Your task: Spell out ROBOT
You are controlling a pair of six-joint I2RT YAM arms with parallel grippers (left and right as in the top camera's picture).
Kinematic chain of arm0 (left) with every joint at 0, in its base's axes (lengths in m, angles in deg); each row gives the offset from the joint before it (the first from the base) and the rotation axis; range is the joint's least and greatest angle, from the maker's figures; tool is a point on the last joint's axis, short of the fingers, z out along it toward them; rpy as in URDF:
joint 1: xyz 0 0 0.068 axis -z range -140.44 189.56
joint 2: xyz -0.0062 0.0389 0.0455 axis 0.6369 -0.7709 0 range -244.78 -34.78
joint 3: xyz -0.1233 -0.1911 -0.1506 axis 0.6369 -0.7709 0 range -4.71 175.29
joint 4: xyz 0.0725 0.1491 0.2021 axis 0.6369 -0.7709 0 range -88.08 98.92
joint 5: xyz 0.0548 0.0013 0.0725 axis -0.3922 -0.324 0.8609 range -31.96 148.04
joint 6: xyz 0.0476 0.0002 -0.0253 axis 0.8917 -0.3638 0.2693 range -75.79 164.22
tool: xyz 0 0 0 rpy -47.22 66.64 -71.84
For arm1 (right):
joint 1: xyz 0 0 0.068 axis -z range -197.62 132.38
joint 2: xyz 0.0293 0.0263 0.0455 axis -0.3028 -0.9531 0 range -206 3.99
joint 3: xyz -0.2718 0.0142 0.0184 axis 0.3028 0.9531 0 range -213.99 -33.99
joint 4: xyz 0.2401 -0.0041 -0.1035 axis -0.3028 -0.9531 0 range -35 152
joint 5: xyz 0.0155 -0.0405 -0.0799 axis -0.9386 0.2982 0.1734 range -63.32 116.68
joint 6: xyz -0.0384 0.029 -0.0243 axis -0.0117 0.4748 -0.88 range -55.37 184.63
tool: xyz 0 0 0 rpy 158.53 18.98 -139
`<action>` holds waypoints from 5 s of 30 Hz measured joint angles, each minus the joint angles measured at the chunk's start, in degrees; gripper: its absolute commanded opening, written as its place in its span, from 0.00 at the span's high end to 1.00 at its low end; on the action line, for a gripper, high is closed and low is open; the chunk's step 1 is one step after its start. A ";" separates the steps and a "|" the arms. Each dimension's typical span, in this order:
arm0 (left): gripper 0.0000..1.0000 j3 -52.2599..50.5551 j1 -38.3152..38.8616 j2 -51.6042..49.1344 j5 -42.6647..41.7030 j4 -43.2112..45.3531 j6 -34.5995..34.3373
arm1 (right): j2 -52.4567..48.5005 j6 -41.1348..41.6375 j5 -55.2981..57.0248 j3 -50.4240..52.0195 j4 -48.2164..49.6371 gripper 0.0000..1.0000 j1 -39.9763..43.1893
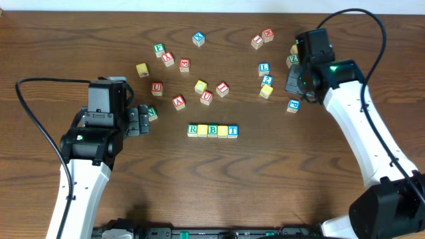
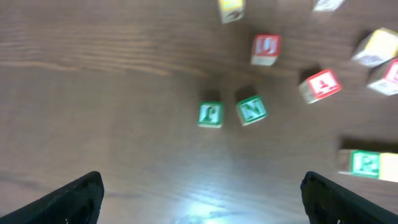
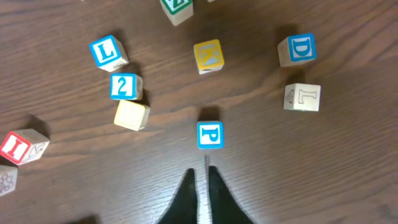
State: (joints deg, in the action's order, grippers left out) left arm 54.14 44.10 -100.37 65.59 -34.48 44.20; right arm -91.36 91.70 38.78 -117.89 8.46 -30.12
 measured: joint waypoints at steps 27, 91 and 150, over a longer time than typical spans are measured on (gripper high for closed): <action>0.00 0.00 0.00 -6.86 -13.70 6.51 -2.95 | 0.02 -6.25 4.90 0.00 0.24 0.01 2.03; 0.00 -53.81 -5.99 64.76 -19.50 66.34 -6.16 | 0.35 -6.58 5.29 -0.04 0.24 0.01 2.03; 0.00 -57.96 -6.80 64.96 -19.02 42.88 -6.19 | 90.88 -43.65 -18.75 82.88 75.47 0.01 0.66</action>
State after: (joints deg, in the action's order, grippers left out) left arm -3.83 37.30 -35.41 46.58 8.40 38.02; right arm -0.47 48.05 20.03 -35.01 83.93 -29.46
